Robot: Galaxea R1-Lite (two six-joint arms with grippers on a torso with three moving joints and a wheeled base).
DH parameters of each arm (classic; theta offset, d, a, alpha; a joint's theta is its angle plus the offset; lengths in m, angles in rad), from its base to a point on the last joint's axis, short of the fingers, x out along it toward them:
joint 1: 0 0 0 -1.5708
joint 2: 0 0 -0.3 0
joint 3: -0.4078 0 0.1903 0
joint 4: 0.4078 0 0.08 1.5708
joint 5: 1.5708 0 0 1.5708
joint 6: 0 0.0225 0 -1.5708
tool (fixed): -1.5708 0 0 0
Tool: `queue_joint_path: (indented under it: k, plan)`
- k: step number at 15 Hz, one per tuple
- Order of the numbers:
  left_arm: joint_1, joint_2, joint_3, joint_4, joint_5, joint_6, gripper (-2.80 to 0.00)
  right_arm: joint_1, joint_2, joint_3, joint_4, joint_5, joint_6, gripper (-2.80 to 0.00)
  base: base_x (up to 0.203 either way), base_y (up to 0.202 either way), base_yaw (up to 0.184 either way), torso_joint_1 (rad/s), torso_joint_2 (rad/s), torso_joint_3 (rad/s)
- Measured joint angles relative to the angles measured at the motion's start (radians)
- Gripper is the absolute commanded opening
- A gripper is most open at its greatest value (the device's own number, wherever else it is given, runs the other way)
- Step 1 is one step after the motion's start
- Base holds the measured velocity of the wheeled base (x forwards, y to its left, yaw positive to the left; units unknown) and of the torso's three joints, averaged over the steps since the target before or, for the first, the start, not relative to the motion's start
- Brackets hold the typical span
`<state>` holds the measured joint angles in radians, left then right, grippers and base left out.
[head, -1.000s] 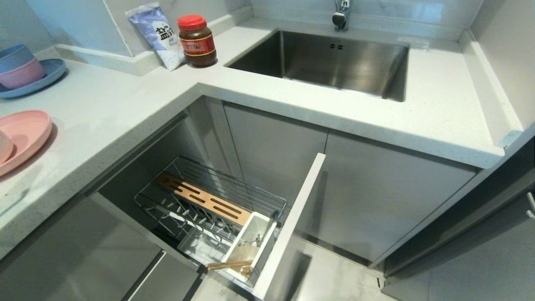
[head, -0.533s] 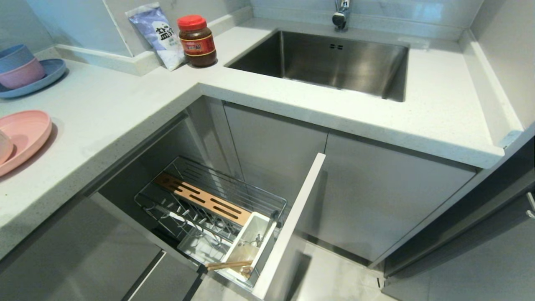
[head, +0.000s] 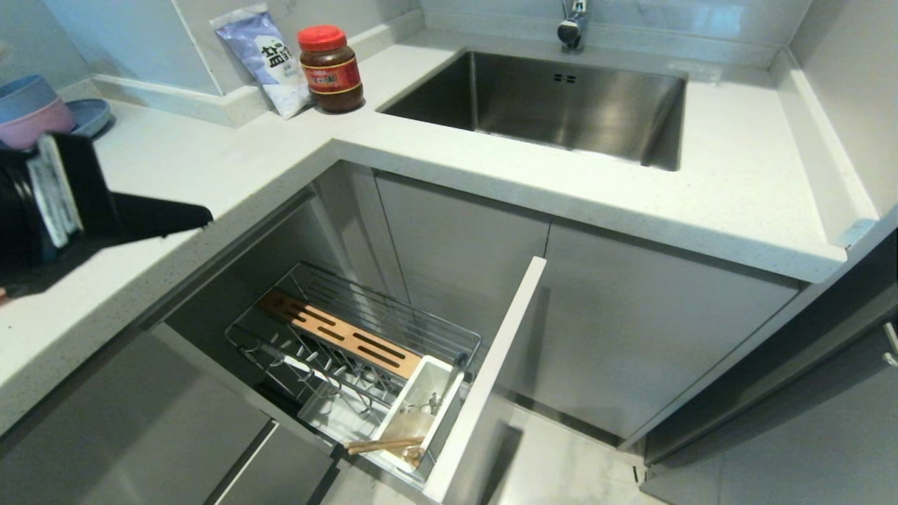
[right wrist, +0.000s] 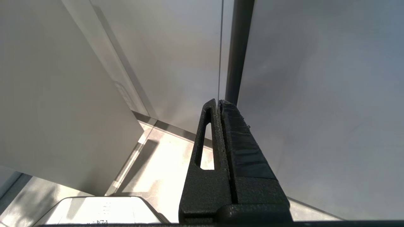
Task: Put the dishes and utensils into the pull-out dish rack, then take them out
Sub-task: Take the fork out of the cupboard
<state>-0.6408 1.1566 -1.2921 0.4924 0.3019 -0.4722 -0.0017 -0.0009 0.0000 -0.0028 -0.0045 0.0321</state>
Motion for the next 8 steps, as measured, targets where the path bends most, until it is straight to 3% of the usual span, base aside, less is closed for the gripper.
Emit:
queue_joint_path:
  k: [4, 6, 8]
  plan:
    - [-0.038, 0.091, 0.036, 0.251, -0.006, 0.094, -2.80, 0.000, 0.000, 0.000, 0.000, 0.000, 0.000, -2.80, 0.000, 0.000, 0.000, 0.000, 0.00, 0.000]
    - [-0.042, 0.123, 0.069, 0.259, -0.006, 0.113, -2.80, 0.000, 0.000, 0.000, 0.000, 0.000, 0.000, -2.80, 0.000, 0.000, 0.000, 0.000, 0.00, 0.000]
    - [-0.042, 0.139, 0.125, 0.248, -0.007, 0.186, -2.80, 0.000, 0.000, 0.000, 0.000, 0.000, 0.000, -2.80, 0.000, 0.000, 0.000, 0.000, 0.00, 0.000]
